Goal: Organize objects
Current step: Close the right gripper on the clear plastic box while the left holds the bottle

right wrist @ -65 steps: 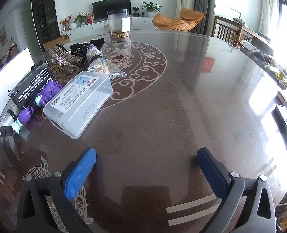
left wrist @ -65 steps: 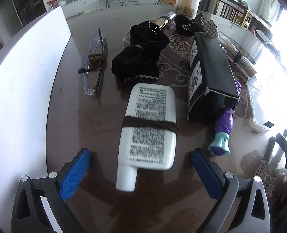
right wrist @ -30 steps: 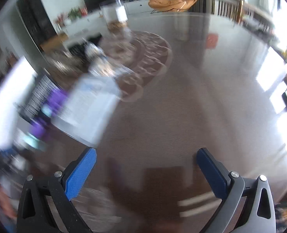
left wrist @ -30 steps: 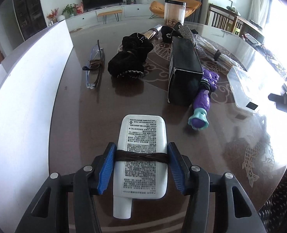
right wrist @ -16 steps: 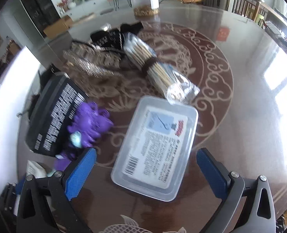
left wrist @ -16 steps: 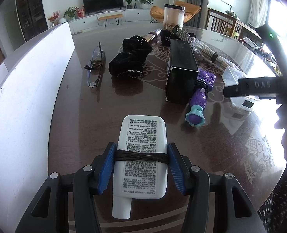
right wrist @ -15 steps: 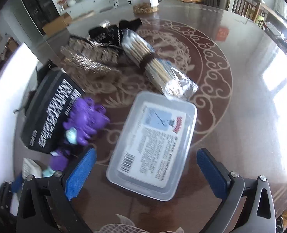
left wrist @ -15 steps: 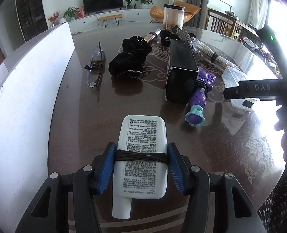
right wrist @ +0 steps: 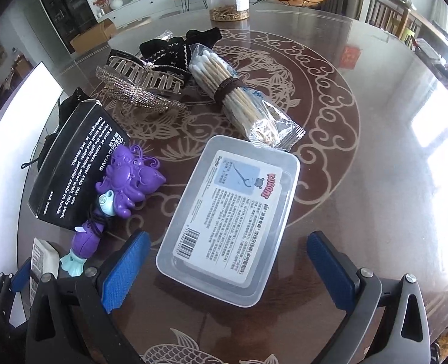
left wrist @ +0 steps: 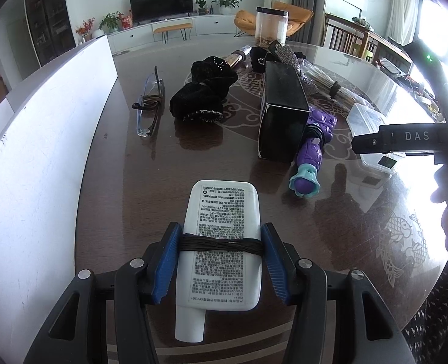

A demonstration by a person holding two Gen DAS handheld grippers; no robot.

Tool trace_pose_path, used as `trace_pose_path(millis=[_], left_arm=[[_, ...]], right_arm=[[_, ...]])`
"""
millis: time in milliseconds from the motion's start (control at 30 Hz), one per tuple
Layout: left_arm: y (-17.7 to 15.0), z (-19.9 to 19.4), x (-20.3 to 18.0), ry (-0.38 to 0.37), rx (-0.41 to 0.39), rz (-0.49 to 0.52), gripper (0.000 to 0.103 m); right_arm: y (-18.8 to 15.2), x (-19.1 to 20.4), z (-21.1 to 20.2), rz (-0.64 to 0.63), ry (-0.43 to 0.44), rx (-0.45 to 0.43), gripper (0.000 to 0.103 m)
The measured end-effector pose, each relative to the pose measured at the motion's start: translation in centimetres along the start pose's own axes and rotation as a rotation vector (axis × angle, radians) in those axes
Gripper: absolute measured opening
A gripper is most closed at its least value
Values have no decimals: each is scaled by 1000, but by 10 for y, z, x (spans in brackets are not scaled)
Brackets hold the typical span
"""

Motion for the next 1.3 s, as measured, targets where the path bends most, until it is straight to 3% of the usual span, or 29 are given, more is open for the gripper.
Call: trace_pose_path(millis=[133, 200, 267, 433, 633, 800, 933, 1167, 1233, 1300], left_arm=[[0, -1, 1, -8, -5, -1, 53], [0, -1, 2, -21, -4, -12, 53], [-1, -3, 4, -40, -3, -27, 53], [-6, -8, 6, -88, -4, -59, 53], [-12, -23, 3, -135, -32, -63, 53], [-8, -38, -3, -175, -75, -58, 53], [-3, -41, -5, -181, -89, -43, 53], [-8, -36, 1, -175, -63, -54, 53], [-9, -38, 1, -177, -69, -50, 53], [-8, -40, 0, -182, -74, -47, 53]], right_arm=[[0, 1, 1, -8, -3, -6, 103], [-1, 1, -1, -14, -4, -22, 97], [-4, 1, -7, -29, -18, -44, 67], [-23, -6, -32, -10, 42, -117, 66], [-61, -25, -67, 87, 211, -222, 66], [-78, -40, -79, 160, 290, -242, 66], [-75, -35, -91, 124, 267, -251, 66], [-87, -19, -58, -47, 82, -115, 66], [-91, -19, -49, -66, 75, -79, 66], [-90, -17, -45, -89, 67, -75, 73]])
Point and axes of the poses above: each gripper's, at about its wrist camera, not at the fingertips, and z roughly the way its jaws point, x to its left, y to its top, the point moved 2 cm from there along z, roughly the way its jaws point, and after that the axes turned 14 degrees about -z, right-handed, at the moved point
